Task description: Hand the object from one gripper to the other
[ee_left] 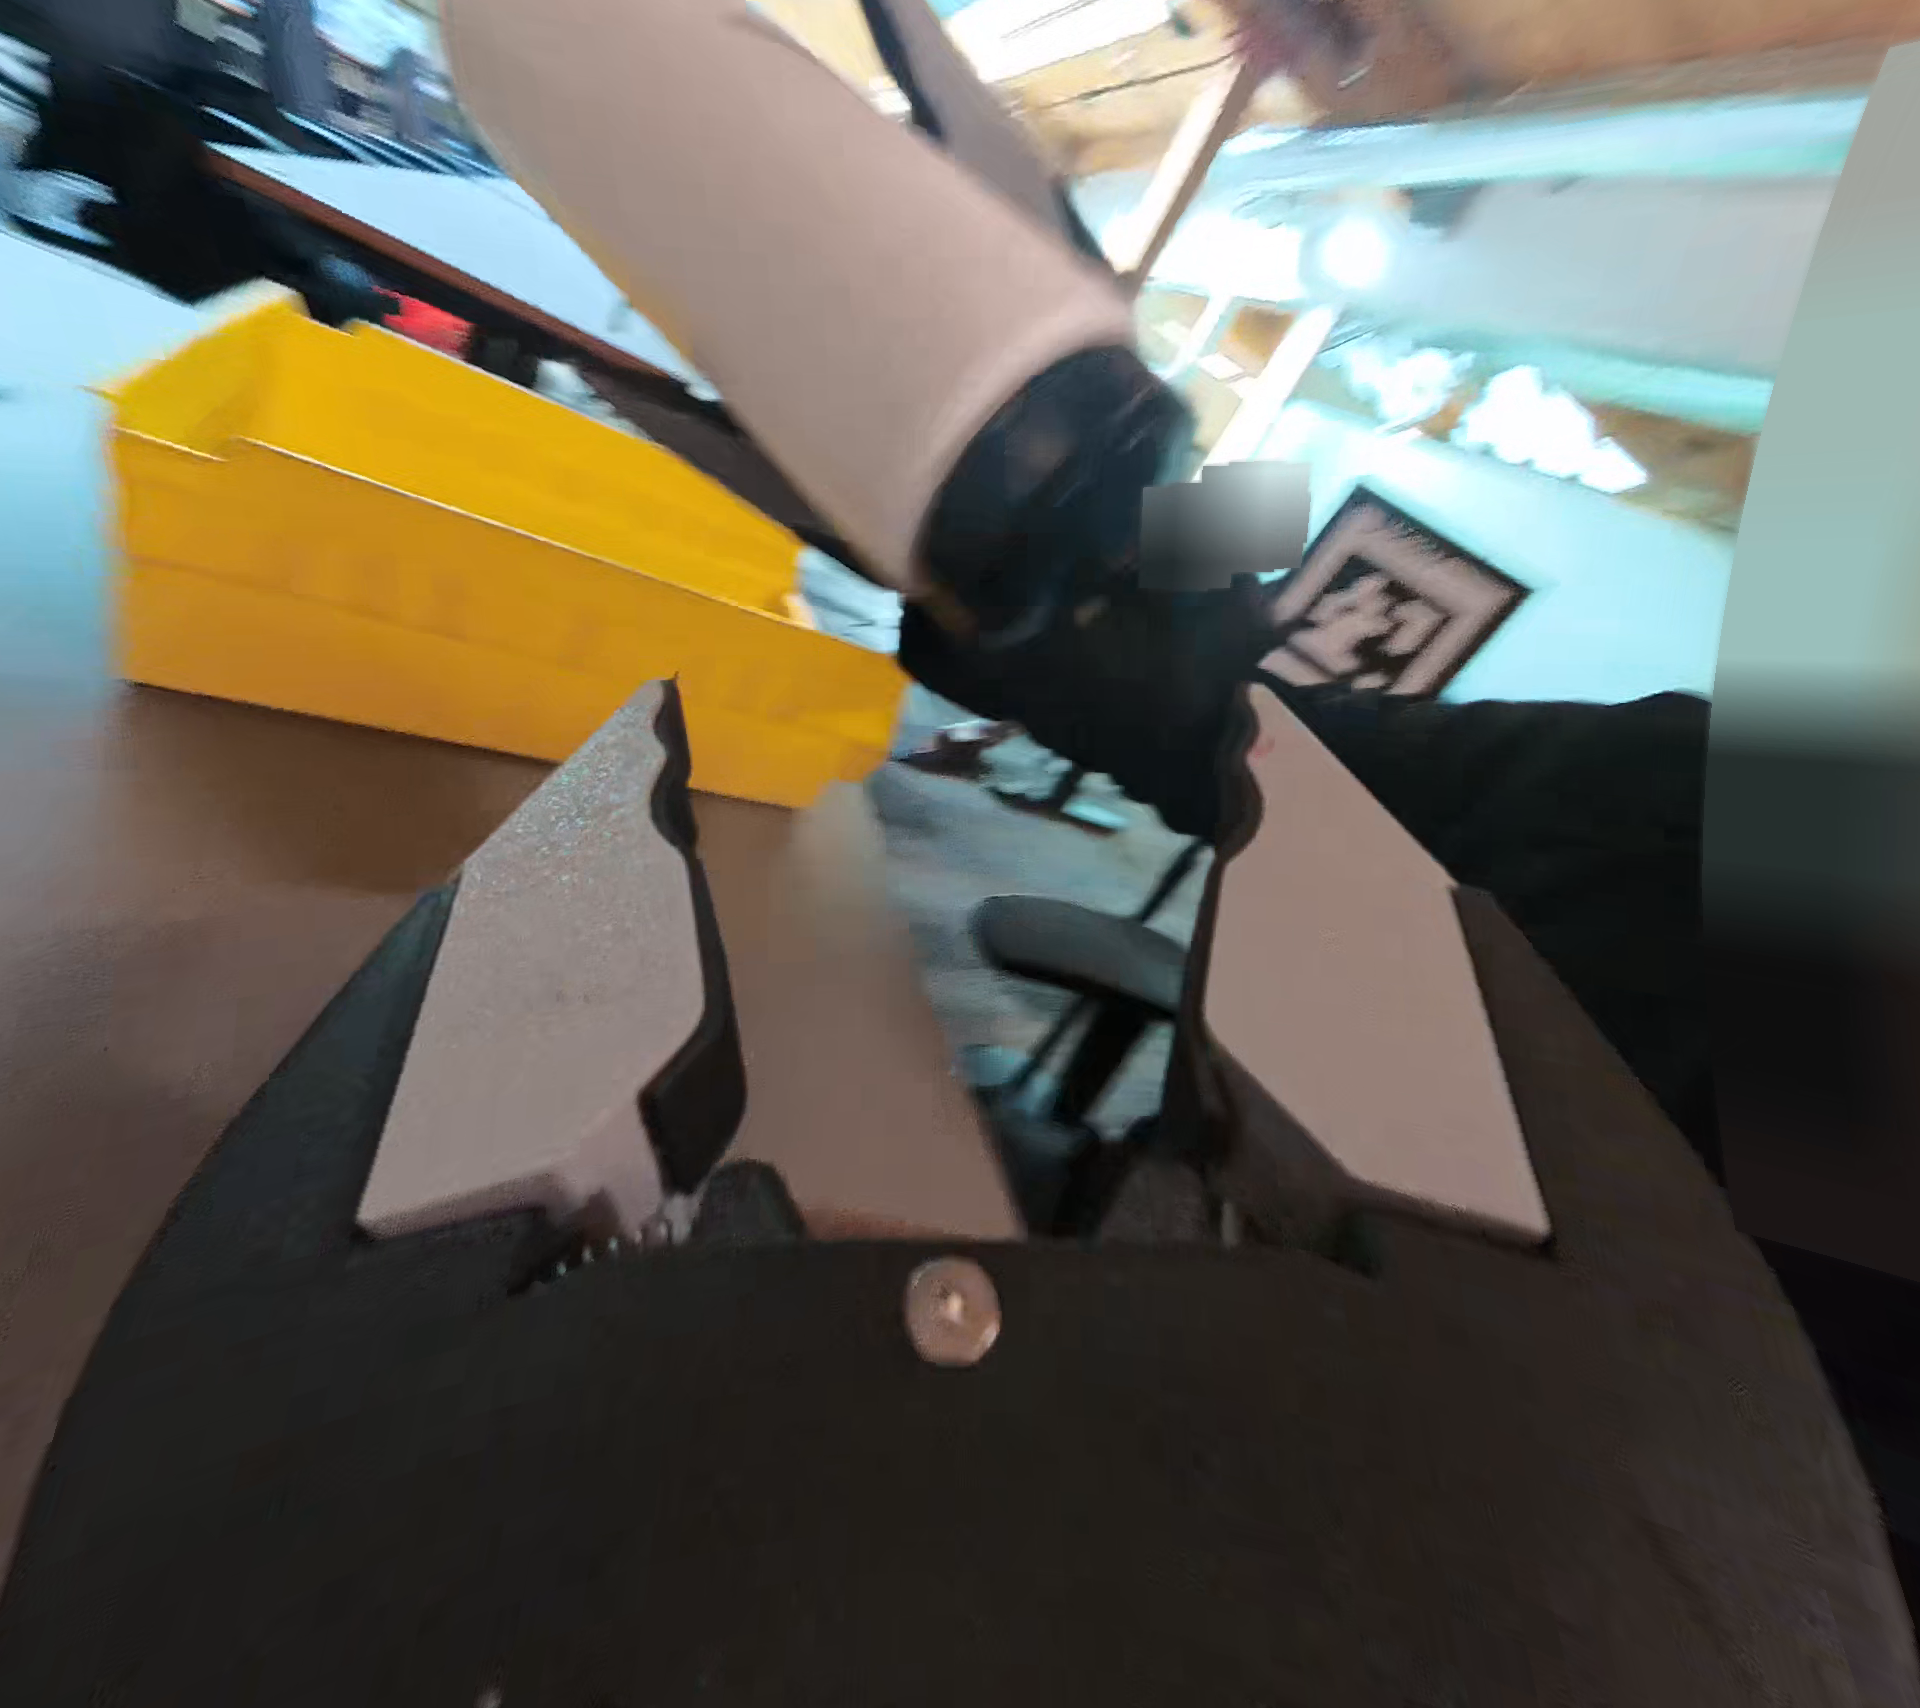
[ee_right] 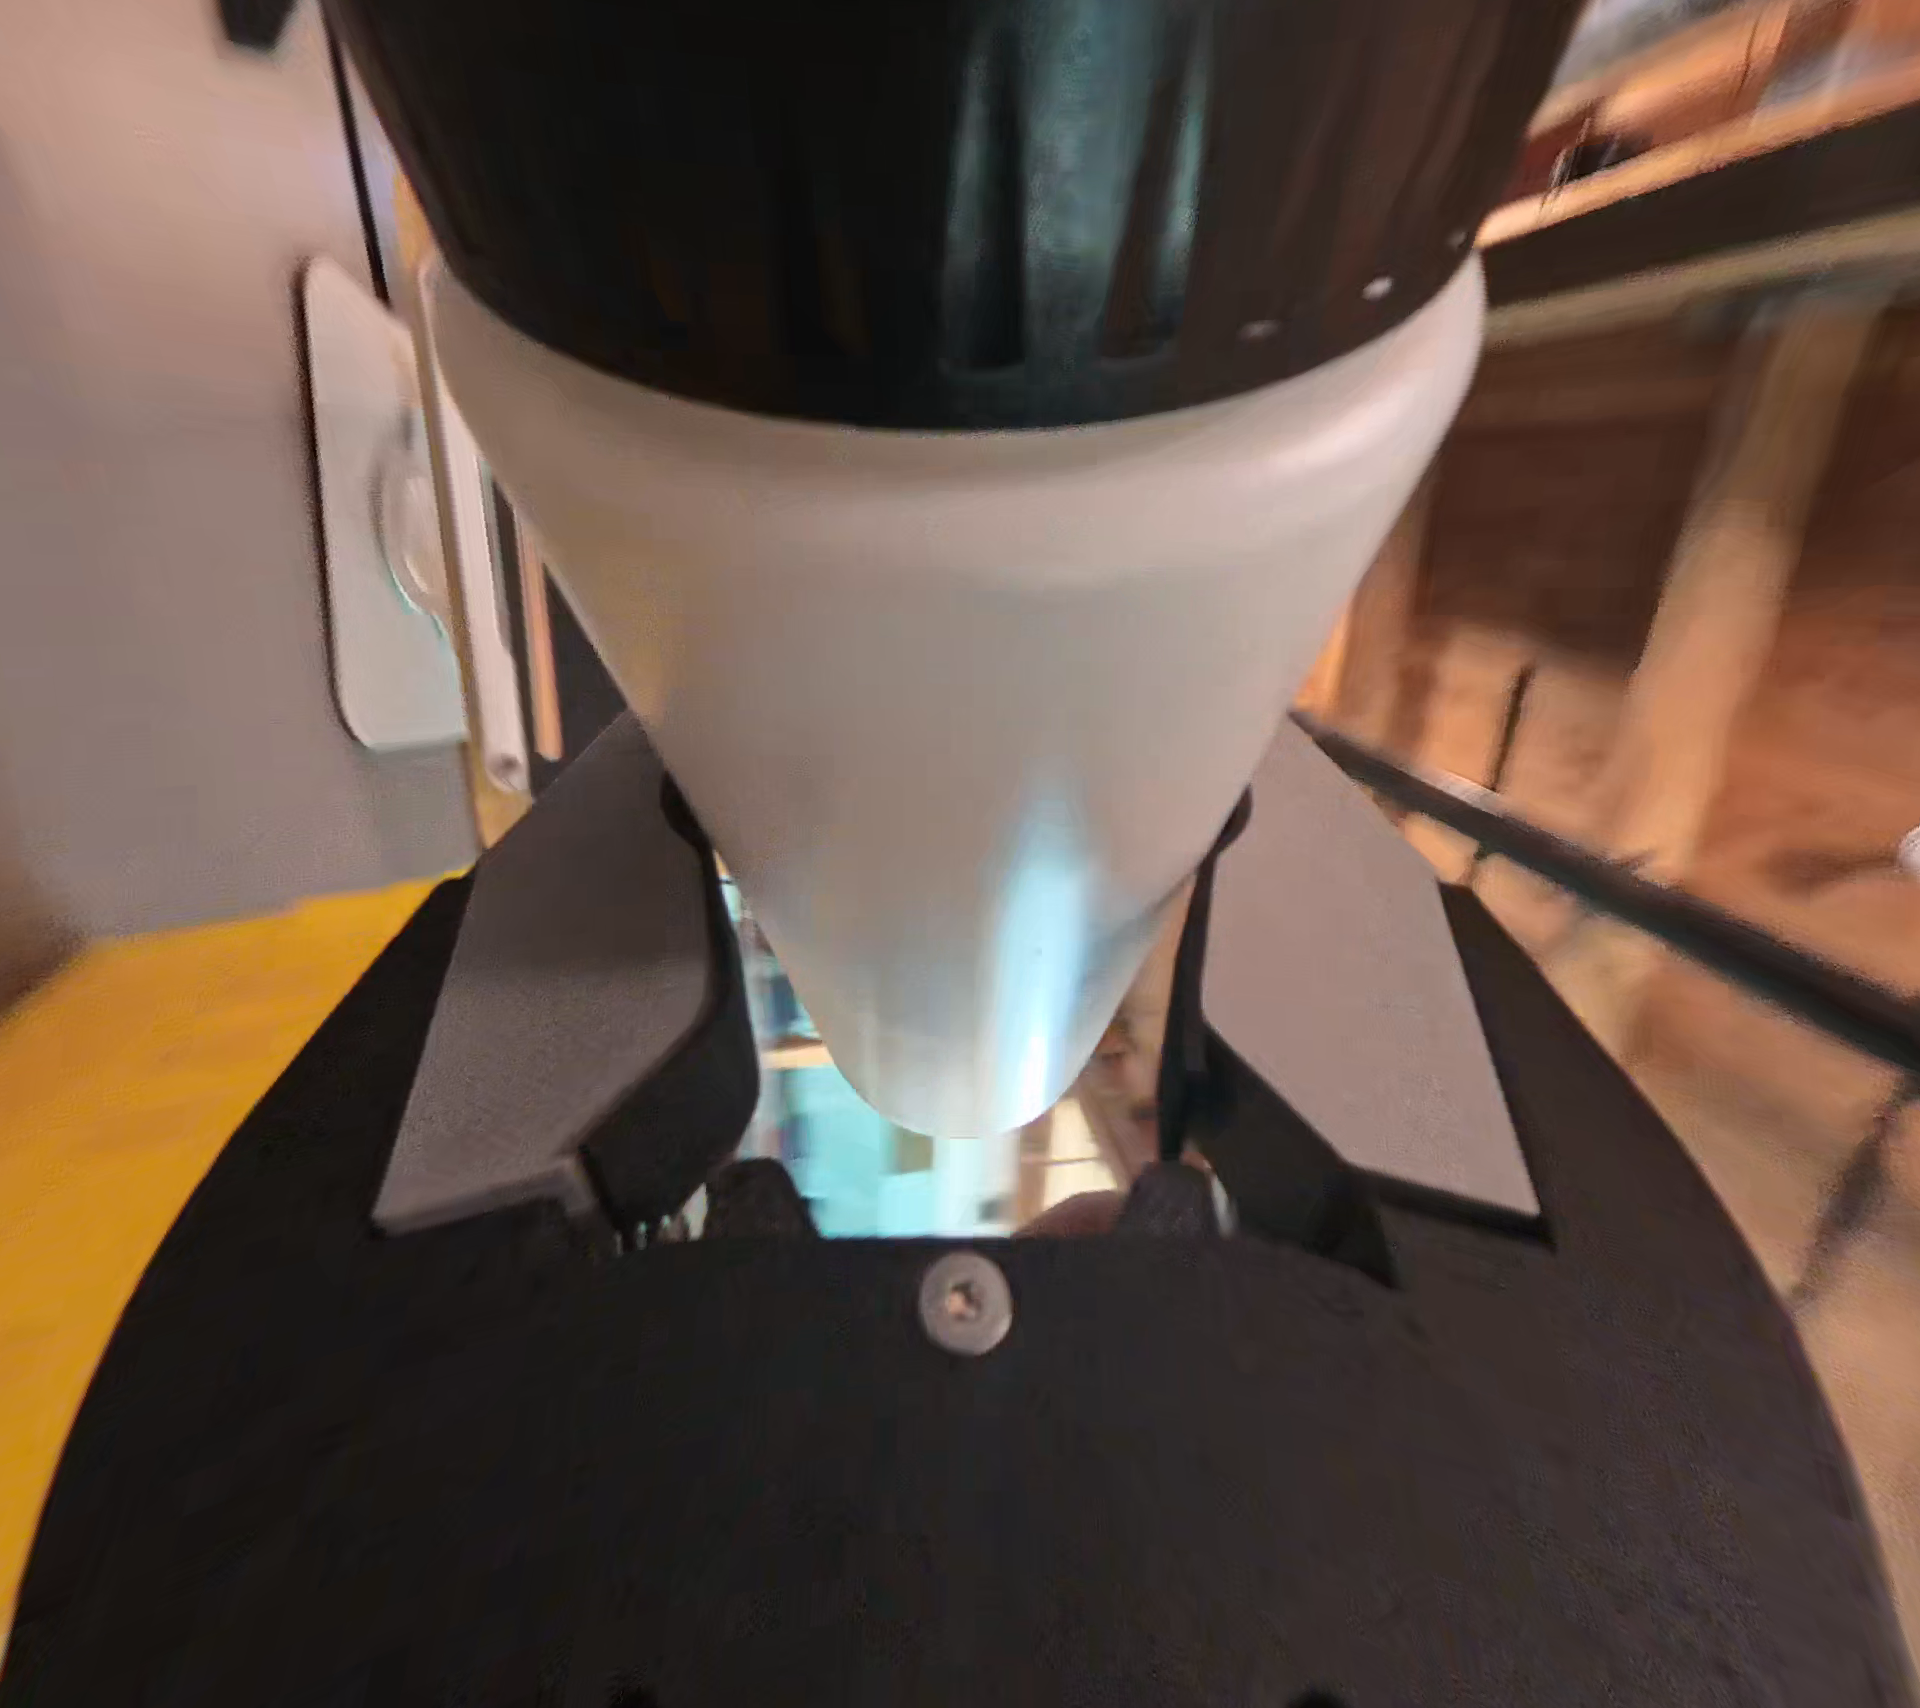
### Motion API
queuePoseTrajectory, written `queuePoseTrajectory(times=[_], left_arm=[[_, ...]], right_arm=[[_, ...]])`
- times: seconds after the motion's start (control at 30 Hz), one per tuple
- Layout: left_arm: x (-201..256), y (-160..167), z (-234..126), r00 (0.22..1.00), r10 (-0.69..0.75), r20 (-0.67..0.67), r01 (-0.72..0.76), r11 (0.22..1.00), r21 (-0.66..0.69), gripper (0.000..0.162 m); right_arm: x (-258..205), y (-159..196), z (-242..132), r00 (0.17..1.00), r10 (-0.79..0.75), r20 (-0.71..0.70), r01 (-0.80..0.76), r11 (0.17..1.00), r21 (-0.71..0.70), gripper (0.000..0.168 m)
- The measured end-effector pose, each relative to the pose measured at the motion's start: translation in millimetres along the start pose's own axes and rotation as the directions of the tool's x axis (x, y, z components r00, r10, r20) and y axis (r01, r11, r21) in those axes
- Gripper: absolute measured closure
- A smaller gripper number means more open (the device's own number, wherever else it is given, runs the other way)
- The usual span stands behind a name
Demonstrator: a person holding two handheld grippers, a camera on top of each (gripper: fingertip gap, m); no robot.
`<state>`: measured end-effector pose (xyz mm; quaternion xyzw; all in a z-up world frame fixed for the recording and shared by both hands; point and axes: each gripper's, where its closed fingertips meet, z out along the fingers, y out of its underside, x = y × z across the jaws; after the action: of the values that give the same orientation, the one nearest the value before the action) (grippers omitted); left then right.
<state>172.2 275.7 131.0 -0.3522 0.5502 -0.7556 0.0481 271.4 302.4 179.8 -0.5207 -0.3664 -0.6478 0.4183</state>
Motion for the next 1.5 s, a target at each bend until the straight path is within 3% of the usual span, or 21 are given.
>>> queuePoseTrajectory(times=[0.07, 0.17, 0.3, 0.43, 0.53, 0.63, 0.7, 0.8, 0.87, 0.93, 0.97, 1.1, 1.17, 1.23, 1.27, 1.33, 1.4, 1.5], left_arm=[[9, 1, 4, 0.99, -0.102, -0.092, 0.103, 0.995, -0.001, 0.052], [5, 13, 15, 0.98, -0.171, -0.101, 0.168, 0.985, -0.04, 0.046], [6, 40, 37, 0.968, -0.223, -0.116, 0.206, 0.968, -0.14, 0.045], [2, 40, 46, 0.958, -0.248, -0.146, 0.235, 0.967, -0.102, 0.054], [-19, 47, 41, 0.985, -0.172, -0.011, 0.168, 0.975, -0.143, 0.056], [-53, 57, 29, 0.962, 0.093, 0.255, -0.022, 0.963, -0.267, 0.057], [-82, 59, 13, 0.838, 0.328, 0.437, -0.145, 0.904, -0.401, 0.057], [-113, 49, -15, 0.544, 0.626, 0.559, -0.257, 0.758, -0.599, 0.057], [-124, 37, -33, 0.305, 0.779, 0.548, -0.289, 0.624, -0.726, 0.057], [-129, 24, -51, 0.048, 0.892, 0.448, -0.261, 0.445, -0.857, 0.056], [-130, 21, -56, -0.03, 0.924, 0.382, -0.242, 0.364, -0.899, 0.056], [-134, 23, -59, -0.188, 0.966, 0.18, -0.182, 0.145, -0.972, 0.056], [-131, 32, -45, -0.243, 0.969, 0.041, -0.209, -0.011, -0.978, 0.057], [-127, 45, -28, -0.275, 0.96, -0.049, -0.241, -0.118, -0.963, 0.057], [-126, 49, -24, -0.293, 0.954, -0.069, -0.242, -0.143, -0.96, 0.057], [-124, 53, -19, -0.315, 0.947, -0.063, -0.257, -0.149, -0.955, 0.057], [-124, 47, -25, -0.376, 0.918, -0.128, -0.223, -0.223, -0.949, 0.057], [-120, 28, -29, -0.331, 0.942, -0.054, -0.251, -0.143, -0.957, 0.058]], right_arm=[[-14, -5, -3, 0.98, -0.198, -0.007, 0.198, 0.98, 0.002, 0.072], [-37, -15, -6, 0.91, -0.414, -0.017, 0.415, 0.909, 0.032, 0.072], [-54, -43, -10, 0.88, -0.474, -0.003, 0.472, 0.876, 0.098, 0.072], [-61, -73, -10, 0.885, -0.466, -0.003, 0.462, 0.877, 0.134, 0.072], [-72, -68, -5, 0.894, -0.448, 0.02, 0.443, 0.89, 0.113, 0.074], [-82, -64, -12, 0.904, -0.426, 0.033, 0.417, 0.897, 0.15, 0.083], [-86, -58, -19, 0.92, -0.384, 0.077, 0.367, 0.914, 0.172, 0.088], [-90, -31, -25, 0.933, -0.274, 0.235, 0.26, 0.962, 0.088, 0.063], [-90, -14, -31, 0.923, -0.205, 0.324, 0.206, 0.978, 0.03, 0.051], [-87, -5, -39, 0.91, -0.086, 0.406, 0.104, 0.994, -0.023, 0.046], [-82, -3, -43, 0.9, -0.01, 0.436, 0.033, 0.998, -0.046, 0.044], [-58, -4, -56, 0.812, 0.247, 0.528, -0.215, 0.969, -0.123, 0.041], [-63, -2, -57, 0.756, 0.28, 0.591, -0.221, 0.96, -0.173, 0.032], [-72, 2, -51, 0.757, 0.216, 0.617, -0.125, 0.974, -0.187, 0.033], [-80, 3, -48, 0.76, 0.152, 0.631, -0.048, 0.983, -0.179, 0.03], [-104, 5, -47, 0.738, -0.002, 0.675, 0.14, 0.979, -0.15, 0.052], [-123, 3, -46, 0.73, -0.156, 0.665, 0.286, 0.954, -0.091, 0.069], [-122, 2, -35, 0.815, -0.093, 0.572, 0.207, 0.969, -0.137, 0.075]])
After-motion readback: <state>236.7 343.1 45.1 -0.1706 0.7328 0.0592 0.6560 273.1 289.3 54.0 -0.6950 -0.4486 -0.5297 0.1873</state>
